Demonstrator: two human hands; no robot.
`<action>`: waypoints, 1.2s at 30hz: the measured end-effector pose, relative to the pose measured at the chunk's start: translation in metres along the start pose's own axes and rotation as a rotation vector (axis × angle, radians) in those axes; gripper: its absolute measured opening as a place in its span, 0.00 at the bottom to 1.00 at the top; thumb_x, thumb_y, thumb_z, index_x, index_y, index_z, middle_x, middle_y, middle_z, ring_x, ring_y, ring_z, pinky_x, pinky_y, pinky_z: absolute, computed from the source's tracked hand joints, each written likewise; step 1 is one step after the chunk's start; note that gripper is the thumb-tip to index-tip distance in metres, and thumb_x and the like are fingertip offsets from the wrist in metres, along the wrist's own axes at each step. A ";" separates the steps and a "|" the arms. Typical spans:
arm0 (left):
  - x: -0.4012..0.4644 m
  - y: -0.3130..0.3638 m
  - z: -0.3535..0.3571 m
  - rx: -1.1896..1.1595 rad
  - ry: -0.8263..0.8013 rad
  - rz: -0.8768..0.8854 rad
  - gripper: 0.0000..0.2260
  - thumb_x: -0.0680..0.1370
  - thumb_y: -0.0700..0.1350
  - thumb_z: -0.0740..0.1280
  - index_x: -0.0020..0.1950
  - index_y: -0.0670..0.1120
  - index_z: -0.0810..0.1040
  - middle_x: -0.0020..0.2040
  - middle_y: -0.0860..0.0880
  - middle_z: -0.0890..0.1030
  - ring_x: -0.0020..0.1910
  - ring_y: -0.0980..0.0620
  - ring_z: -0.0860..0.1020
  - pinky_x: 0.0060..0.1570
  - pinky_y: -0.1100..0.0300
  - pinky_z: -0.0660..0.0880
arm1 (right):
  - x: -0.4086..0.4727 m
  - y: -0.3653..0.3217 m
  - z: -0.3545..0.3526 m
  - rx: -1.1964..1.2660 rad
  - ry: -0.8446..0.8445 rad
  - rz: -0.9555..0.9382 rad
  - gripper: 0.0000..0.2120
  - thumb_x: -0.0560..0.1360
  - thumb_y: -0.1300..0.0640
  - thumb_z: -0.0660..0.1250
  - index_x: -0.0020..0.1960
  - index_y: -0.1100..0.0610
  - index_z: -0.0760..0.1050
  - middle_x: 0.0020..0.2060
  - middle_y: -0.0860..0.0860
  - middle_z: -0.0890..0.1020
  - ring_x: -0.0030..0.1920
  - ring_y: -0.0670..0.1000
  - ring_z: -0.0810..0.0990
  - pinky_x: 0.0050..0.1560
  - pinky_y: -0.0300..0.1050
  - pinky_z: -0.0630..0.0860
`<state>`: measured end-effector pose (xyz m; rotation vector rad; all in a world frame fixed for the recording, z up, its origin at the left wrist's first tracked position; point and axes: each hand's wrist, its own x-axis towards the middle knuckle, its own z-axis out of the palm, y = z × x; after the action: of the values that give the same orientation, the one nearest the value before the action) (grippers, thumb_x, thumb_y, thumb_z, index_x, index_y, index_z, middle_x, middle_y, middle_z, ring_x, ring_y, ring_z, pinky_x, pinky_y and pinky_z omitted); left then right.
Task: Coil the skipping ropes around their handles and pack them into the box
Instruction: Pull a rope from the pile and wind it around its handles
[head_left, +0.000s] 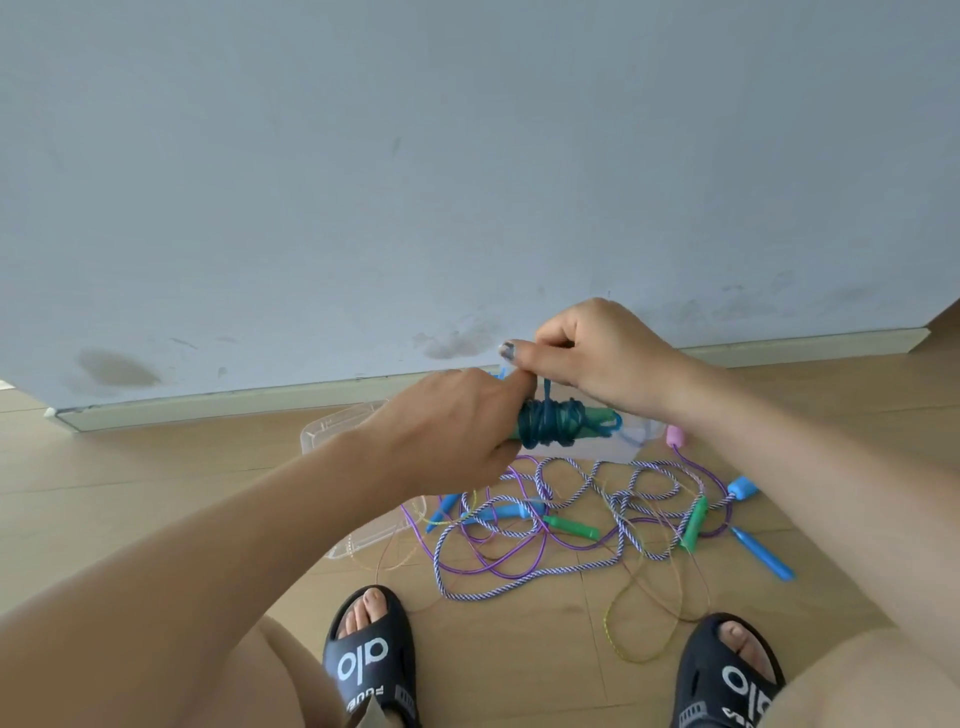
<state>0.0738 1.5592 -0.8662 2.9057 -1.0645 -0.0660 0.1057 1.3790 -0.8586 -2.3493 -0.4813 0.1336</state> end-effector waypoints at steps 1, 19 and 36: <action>-0.002 -0.001 -0.002 -0.100 0.030 -0.013 0.08 0.77 0.47 0.62 0.55 0.47 0.67 0.37 0.48 0.73 0.34 0.43 0.70 0.32 0.53 0.63 | 0.001 0.003 0.003 0.120 -0.013 0.027 0.29 0.78 0.42 0.66 0.28 0.59 0.61 0.25 0.54 0.59 0.28 0.51 0.57 0.31 0.47 0.56; 0.010 -0.046 0.022 -0.227 -0.041 -0.462 0.03 0.75 0.43 0.62 0.45 0.46 0.68 0.40 0.46 0.75 0.36 0.43 0.74 0.30 0.56 0.67 | -0.037 -0.033 0.036 -0.378 0.136 -0.030 0.26 0.82 0.42 0.54 0.30 0.55 0.61 0.22 0.50 0.64 0.27 0.54 0.66 0.30 0.48 0.60; 0.002 -0.006 0.006 -0.533 0.226 -0.272 0.04 0.72 0.38 0.63 0.44 0.45 0.71 0.30 0.49 0.72 0.31 0.47 0.69 0.30 0.55 0.66 | -0.011 0.025 0.047 0.157 0.066 0.264 0.24 0.81 0.48 0.55 0.28 0.54 0.60 0.21 0.49 0.64 0.27 0.51 0.62 0.33 0.46 0.60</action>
<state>0.0788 1.5620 -0.8722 2.4728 -0.5106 -0.0239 0.0927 1.3884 -0.9102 -2.2452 -0.1220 0.2082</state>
